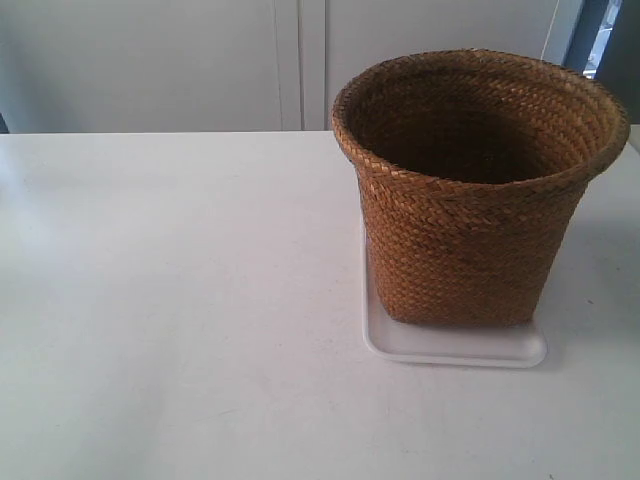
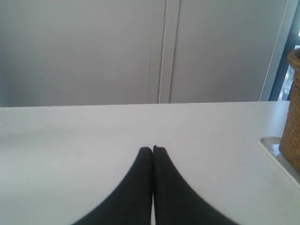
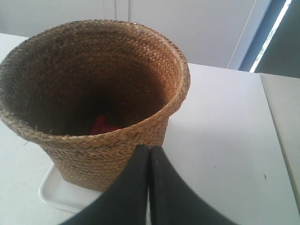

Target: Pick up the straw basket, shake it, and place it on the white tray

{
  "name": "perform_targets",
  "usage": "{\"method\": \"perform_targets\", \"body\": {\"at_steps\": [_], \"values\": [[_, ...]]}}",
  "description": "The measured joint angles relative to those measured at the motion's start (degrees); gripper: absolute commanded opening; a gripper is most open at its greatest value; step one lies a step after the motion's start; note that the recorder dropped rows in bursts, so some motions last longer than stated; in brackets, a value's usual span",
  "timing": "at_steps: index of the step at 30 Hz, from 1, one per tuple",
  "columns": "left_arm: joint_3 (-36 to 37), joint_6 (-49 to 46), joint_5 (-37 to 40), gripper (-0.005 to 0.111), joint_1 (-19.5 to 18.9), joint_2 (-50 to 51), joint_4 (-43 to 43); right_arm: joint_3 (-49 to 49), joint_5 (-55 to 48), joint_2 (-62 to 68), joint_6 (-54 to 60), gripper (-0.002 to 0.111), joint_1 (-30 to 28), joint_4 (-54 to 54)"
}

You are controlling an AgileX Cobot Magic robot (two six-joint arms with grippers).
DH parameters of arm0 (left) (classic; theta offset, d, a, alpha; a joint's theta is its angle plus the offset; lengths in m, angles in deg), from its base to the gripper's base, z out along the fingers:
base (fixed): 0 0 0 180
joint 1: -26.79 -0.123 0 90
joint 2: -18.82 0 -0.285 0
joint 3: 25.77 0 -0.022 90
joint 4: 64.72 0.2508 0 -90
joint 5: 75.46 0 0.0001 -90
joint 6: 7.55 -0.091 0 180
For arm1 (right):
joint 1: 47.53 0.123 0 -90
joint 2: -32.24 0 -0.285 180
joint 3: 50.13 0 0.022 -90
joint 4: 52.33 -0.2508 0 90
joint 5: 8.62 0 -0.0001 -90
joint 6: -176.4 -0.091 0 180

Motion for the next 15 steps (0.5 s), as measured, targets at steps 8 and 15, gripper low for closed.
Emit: {"method": "perform_targets", "body": {"at_steps": [8, 15], "values": [[5.4, 0.4, -0.6, 0.0, 0.0, -5.6, -0.1, 0.0, 0.0, 0.0, 0.0, 0.0, 0.0, 0.0], [5.5, 0.4, -0.2, 0.0, 0.0, -5.9, -0.1, 0.0, 0.0, 0.0, 0.0, 0.0, 0.0, 0.0]]}}
